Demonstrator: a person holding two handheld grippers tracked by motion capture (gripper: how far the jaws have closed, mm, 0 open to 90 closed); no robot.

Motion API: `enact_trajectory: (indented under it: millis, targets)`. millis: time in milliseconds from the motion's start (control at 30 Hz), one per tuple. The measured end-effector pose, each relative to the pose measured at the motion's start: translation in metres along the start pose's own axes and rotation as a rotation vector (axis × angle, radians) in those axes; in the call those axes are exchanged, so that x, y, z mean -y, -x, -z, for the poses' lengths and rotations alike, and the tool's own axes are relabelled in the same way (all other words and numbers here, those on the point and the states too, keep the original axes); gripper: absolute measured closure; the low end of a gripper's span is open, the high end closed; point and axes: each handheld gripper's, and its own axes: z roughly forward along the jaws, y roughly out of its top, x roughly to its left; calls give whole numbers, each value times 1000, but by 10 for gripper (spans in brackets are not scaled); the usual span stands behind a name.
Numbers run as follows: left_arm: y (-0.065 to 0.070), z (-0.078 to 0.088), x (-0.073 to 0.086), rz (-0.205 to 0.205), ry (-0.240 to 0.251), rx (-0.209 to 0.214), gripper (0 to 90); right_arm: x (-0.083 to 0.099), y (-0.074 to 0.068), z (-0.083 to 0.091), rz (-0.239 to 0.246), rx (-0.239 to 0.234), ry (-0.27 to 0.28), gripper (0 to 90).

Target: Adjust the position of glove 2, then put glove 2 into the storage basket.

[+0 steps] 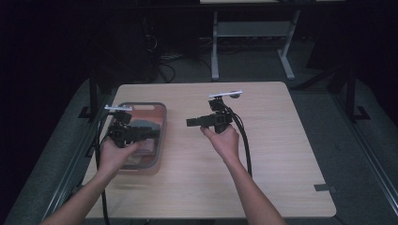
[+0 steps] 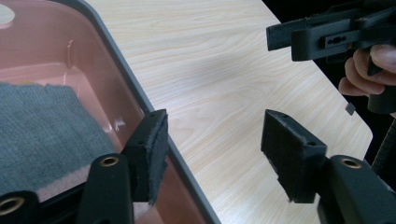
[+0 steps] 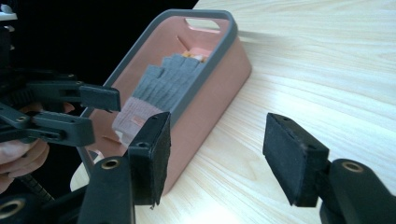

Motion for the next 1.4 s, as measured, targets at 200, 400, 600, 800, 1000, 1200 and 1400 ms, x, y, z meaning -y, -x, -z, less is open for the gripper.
enact_trajectory:
  millis: [200, 400, 600, 800, 1000, 1200, 1400]
  targets:
    - [4, -5, -2, -8, -3, 6, 380, 6, 12, 11, -25, 2, 14, 398]
    - [9, -11, -2, -17, -15, 14, 374, 16, 23, 20, -53, 8, 15, 396]
    - [14, -15, -3, -25, -18, 23, 370, 24, 33, 28, -76, 20, 18, 392]
    - [19, -19, -5, -33, -19, 31, 367, 30, 41, 37, -89, 32, 29, 393]
    - [26, -25, -5, -46, -26, 46, 365, 35, 48, 45, -104, 39, 41, 392]
    - [34, -33, -6, -55, -30, 63, 360, 39, 56, 54, -117, 48, 52, 389]
    - [42, -41, -3, -70, -43, 78, 357, 45, 62, 63, -135, 47, 67, 390]
